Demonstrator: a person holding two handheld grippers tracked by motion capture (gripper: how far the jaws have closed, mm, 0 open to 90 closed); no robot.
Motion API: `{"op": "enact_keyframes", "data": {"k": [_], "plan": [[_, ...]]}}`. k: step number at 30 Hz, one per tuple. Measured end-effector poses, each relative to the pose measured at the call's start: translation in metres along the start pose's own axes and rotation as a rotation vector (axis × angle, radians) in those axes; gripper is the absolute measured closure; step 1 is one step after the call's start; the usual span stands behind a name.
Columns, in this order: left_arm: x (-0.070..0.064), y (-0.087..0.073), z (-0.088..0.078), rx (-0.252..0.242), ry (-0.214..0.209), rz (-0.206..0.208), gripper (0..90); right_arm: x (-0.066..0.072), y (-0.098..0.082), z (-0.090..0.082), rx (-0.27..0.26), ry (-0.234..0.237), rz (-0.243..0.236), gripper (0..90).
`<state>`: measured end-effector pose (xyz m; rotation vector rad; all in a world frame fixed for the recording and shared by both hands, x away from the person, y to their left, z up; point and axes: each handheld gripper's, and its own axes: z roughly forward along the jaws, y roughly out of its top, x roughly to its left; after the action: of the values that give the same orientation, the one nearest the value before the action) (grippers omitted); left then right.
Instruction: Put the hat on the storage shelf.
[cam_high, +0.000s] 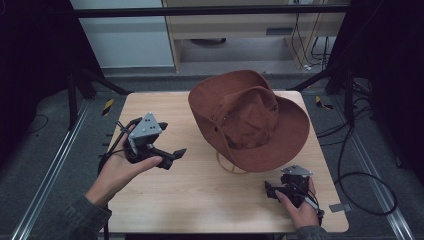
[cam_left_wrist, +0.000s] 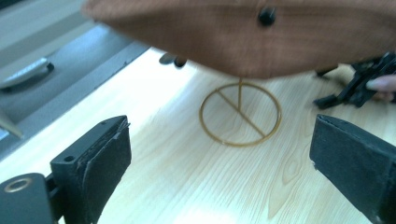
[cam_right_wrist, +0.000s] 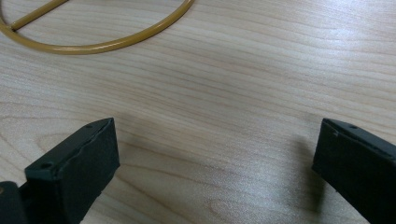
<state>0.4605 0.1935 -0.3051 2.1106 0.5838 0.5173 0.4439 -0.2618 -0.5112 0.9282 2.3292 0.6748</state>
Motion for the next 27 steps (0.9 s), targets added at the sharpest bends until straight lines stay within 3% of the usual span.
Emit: {"op": "enact_keyframes", "data": {"k": [5,8,18,26,27], "plan": [[0.004,-0.025,0.011,0.025,-0.006,-0.046,5.1,0.000,0.000,0.000,0.000,-0.001,0.000,0.4],[0.007,-0.038,0.017,0.049,0.012,-0.043,5.2,0.000,0.000,0.000,0.000,0.000,-0.001,0.4],[0.017,-0.085,0.037,0.109,0.035,-0.106,5.3,0.000,0.000,0.000,0.000,-0.001,0.000,0.5],[0.026,-0.119,0.044,0.134,0.051,-0.168,5.3,0.000,0.000,0.000,0.000,-0.001,-0.001,0.5],[0.027,-0.123,0.045,0.141,0.055,-0.174,5.3,-0.002,0.000,0.000,-0.002,-0.010,-0.017,0.5]]}}
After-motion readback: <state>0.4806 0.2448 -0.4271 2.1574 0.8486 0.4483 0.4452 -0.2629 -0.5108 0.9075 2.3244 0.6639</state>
